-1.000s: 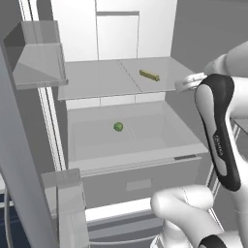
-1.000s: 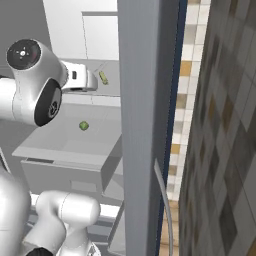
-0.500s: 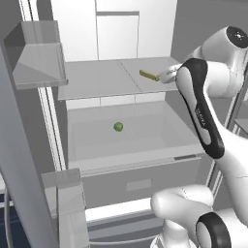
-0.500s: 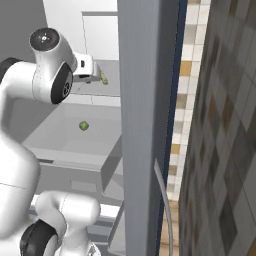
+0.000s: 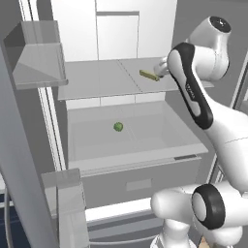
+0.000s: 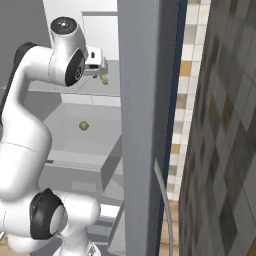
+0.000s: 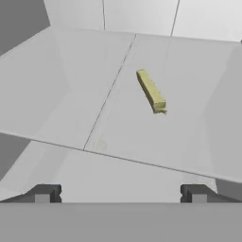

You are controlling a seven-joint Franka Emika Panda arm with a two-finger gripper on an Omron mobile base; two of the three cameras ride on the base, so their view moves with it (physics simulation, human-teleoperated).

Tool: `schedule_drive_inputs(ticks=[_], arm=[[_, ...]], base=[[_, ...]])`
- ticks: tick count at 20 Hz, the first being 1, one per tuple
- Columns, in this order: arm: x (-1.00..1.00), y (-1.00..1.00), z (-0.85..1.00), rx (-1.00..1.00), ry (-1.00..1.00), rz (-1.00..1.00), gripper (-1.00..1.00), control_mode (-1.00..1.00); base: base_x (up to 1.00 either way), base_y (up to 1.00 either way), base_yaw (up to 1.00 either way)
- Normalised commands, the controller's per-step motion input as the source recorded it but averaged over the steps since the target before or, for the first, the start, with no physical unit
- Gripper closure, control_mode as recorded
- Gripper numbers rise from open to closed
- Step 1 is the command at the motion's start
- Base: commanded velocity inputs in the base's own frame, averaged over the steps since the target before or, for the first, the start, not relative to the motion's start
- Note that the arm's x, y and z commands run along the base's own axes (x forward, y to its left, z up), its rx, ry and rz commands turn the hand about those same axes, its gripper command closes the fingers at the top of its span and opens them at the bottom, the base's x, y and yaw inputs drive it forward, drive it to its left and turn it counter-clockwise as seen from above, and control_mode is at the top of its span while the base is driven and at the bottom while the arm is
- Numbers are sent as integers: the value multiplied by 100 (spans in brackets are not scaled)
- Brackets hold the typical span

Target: Pick the egg and butter from the fridge and place them by the bowl for mixing.

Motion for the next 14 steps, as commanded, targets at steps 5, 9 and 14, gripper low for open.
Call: schedule_drive_inputs(ticks=[5,9,14], arm=[[31,0,-26,0,7,0,-100,-100],[51,-1,-26,0,2,0,-100,-100],[58,0,-26,0,0,0,-100,-100]], base=[[0,0,0],[0,0,0],[0,0,0]])
